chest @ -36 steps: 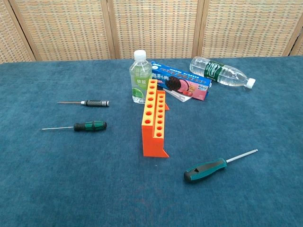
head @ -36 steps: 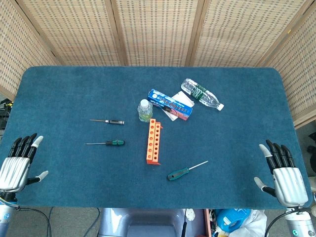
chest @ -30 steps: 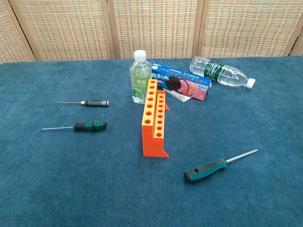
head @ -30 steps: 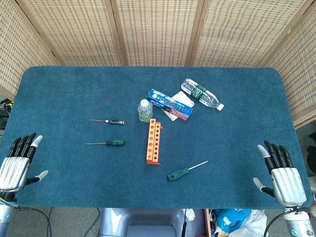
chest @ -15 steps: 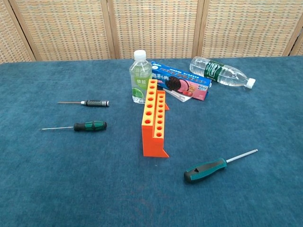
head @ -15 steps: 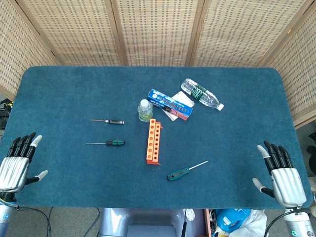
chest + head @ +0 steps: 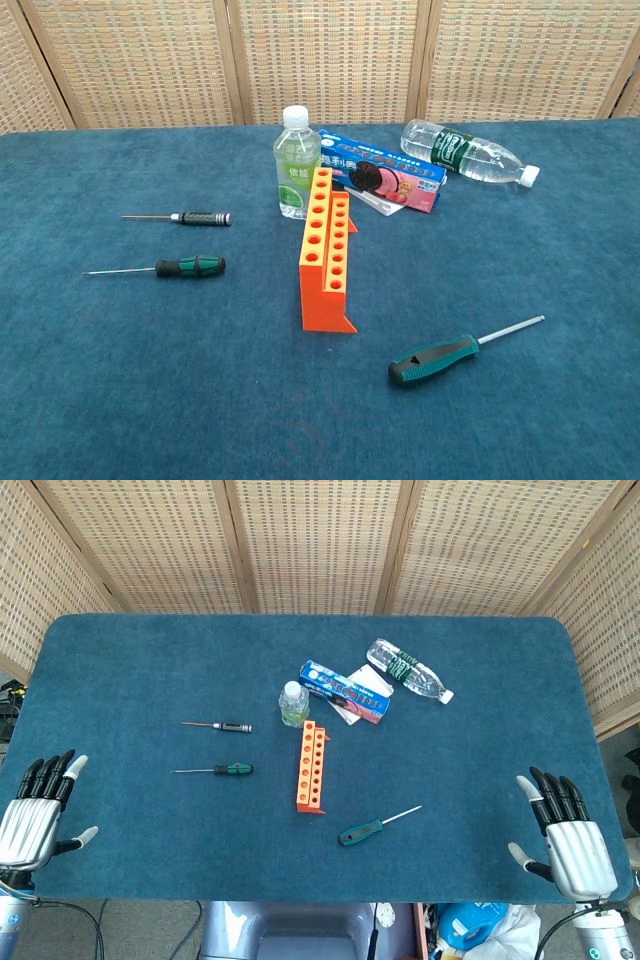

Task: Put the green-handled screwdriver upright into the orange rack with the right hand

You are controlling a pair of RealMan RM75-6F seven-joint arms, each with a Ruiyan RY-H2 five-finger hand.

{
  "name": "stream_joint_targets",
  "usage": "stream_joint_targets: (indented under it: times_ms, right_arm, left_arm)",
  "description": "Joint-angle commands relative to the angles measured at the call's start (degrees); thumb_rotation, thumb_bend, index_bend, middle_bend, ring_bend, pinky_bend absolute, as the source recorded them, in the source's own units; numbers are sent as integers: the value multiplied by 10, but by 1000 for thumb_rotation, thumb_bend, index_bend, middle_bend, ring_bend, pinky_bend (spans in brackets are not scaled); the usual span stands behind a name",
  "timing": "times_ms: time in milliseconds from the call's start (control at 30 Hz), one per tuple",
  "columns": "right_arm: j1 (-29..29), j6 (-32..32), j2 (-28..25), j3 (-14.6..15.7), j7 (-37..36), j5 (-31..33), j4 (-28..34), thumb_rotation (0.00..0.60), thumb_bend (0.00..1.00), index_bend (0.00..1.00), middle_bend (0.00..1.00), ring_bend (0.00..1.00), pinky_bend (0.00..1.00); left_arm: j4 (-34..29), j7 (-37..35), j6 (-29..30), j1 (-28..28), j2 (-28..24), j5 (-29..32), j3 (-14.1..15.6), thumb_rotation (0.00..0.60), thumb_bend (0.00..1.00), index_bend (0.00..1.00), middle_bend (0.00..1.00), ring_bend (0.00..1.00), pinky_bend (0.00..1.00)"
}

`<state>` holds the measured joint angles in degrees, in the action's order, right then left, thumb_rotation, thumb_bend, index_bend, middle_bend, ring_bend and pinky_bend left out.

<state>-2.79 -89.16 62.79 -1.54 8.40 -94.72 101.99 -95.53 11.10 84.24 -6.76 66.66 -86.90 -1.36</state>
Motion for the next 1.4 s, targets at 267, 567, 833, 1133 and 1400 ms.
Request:
stream_joint_targets:
  times_ms: [267,567,833,1133,1400]
  right_arm:
    - [-8,5,-1,4,-16,-19,11,600,186,42,0,0,0]
    - [-61,67,2,-12,15,-40,76,600,189,217,0,0,0]
    - [-119,164,44,-28,79,-8,129,600,193,292,0,0,0]
    - [-172,238,114,-45,157,59,148,600,201,339,0,0,0]
    - [-202,276,168,-53,193,108,124,600,202,360,0,0,0]
  left_arm:
    - [-1,1,-3,-1,1,3,0,600,0,0,0,0,0]
    - [-3,2,1,1,1,3,-2,600,0,0,0,0,0]
    - [-2,-3,3,1,-1,4,-3,600,0,0,0,0,0]
    - [0,-9,0,0,-2,5,-4,600,0,0,0,0,0]
    - [0,-12,1,0,-2,4,-5,600,0,0,0,0,0]
